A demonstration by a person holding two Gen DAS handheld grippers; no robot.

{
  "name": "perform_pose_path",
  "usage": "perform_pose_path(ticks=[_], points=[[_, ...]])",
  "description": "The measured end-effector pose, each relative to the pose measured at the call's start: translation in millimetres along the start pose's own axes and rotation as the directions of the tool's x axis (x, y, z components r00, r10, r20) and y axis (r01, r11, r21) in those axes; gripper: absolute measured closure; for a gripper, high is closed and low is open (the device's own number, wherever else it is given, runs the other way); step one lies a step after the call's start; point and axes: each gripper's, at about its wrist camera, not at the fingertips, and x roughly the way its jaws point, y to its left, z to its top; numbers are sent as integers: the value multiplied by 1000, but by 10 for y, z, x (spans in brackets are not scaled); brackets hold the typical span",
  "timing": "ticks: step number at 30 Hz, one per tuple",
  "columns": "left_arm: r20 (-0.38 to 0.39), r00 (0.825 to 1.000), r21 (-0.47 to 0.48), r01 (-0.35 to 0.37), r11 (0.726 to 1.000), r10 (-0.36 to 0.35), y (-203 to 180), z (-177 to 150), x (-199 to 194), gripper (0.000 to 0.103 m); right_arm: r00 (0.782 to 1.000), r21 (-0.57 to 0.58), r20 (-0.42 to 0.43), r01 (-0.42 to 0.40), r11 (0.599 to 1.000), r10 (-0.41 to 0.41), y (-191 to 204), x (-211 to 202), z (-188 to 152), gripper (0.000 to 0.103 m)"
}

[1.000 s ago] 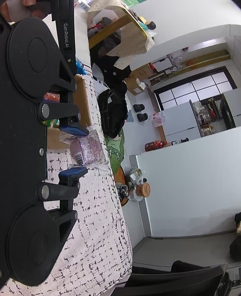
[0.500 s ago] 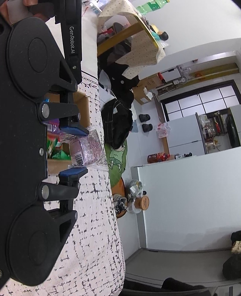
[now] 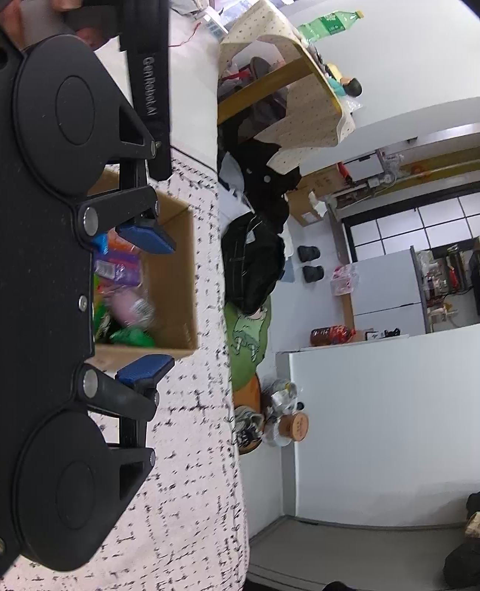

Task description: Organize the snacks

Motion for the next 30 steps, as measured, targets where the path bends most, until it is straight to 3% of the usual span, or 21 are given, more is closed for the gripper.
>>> perform_pose_path(ticks=[7, 16, 21, 30], points=[[9, 1000, 32, 12, 999, -12, -91, -12, -1, 53, 999, 22, -22, 29, 999, -29, -94, -97, -26, 43], [26, 997, 80, 68, 994, -70, -285, 68, -15, 33, 997, 34, -44, 71, 997, -70, -286, -330, 14, 37], [24, 994, 125, 106, 986, -110, -440, 128, -105, 24, 995, 56, -53, 91, 994, -88, -404, -526, 41, 34], [20, 993, 159, 108, 981, -112, -544, 124, -354, 13, 991, 70, -54, 128, 989, -124, -570, -978, 138, 18]])
